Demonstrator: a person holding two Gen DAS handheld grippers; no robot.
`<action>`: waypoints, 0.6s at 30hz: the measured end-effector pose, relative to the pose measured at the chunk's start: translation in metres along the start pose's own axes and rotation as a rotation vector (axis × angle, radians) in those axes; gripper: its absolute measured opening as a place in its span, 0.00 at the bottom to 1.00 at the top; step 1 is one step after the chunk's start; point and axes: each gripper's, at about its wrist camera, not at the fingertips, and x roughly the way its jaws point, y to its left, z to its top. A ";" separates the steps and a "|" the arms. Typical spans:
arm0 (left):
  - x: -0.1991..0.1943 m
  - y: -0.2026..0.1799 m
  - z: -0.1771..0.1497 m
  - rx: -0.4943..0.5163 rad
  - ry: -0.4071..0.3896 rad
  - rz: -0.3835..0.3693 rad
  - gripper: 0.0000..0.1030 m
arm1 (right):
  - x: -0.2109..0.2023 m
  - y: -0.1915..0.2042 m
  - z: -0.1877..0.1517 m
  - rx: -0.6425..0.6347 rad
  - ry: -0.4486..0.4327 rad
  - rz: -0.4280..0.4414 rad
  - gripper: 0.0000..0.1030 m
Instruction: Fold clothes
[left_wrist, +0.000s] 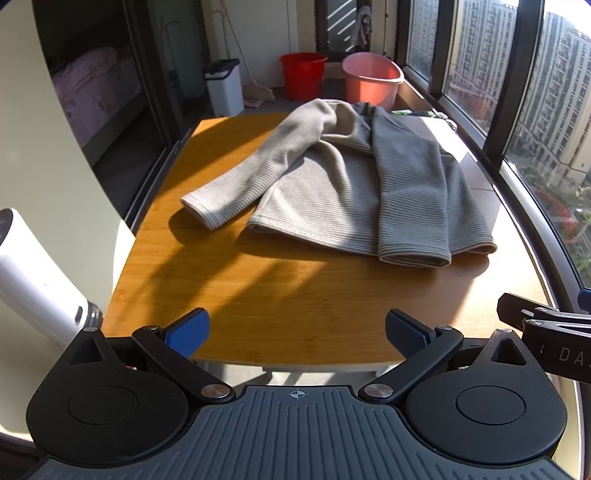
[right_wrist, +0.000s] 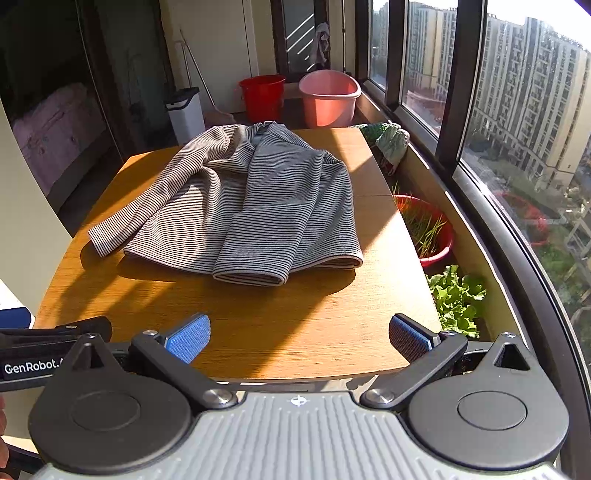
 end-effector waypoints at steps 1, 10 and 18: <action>0.000 0.001 0.000 -0.003 0.000 -0.002 1.00 | 0.000 0.001 0.000 -0.002 -0.002 0.000 1.00; 0.004 0.006 0.003 -0.024 0.001 -0.015 1.00 | 0.004 0.004 0.002 -0.006 -0.007 -0.006 1.00; 0.009 0.009 0.005 -0.032 0.006 -0.025 1.00 | 0.009 0.008 0.003 -0.007 -0.004 -0.014 1.00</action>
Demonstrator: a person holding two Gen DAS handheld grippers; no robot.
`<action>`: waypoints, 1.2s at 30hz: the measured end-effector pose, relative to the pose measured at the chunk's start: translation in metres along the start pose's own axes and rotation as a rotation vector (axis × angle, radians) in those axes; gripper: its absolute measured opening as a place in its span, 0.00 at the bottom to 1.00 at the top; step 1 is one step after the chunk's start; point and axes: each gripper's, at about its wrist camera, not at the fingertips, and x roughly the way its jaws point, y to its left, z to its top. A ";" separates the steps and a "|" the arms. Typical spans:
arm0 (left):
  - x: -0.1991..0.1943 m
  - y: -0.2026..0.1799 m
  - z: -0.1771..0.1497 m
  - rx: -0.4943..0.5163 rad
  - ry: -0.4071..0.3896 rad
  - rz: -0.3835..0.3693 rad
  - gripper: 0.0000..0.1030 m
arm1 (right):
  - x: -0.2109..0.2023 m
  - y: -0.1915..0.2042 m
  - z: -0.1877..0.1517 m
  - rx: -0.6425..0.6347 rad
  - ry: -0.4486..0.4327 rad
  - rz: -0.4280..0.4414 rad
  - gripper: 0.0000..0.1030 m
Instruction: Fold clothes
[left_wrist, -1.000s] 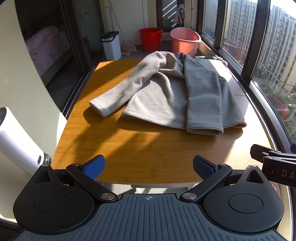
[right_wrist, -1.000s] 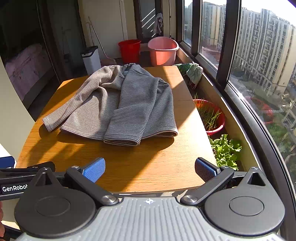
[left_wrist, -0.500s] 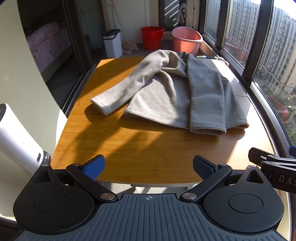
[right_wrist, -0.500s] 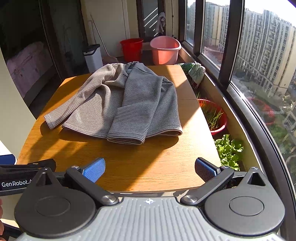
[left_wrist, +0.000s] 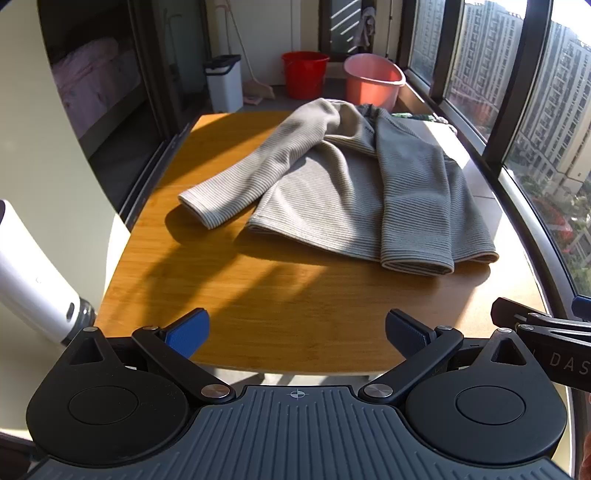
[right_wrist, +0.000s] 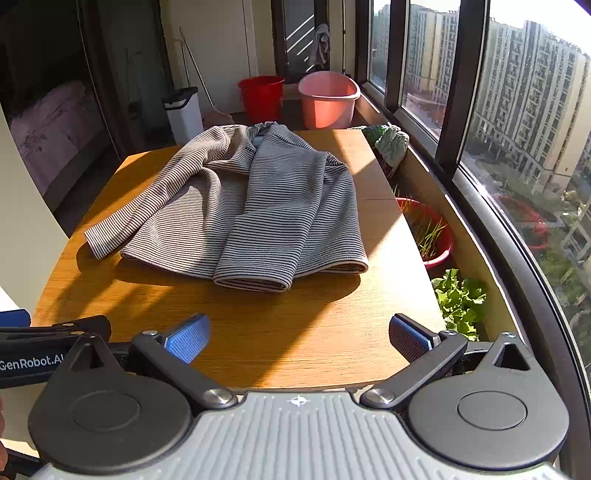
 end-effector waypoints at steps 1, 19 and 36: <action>0.001 0.001 0.001 -0.001 0.001 -0.002 1.00 | 0.000 0.001 0.000 -0.001 0.000 -0.002 1.00; 0.027 0.014 0.018 0.013 0.025 -0.023 1.00 | 0.023 0.018 0.012 -0.004 0.020 -0.030 1.00; 0.105 0.039 0.079 0.036 0.129 -0.159 1.00 | 0.101 0.003 0.052 0.299 0.153 0.095 1.00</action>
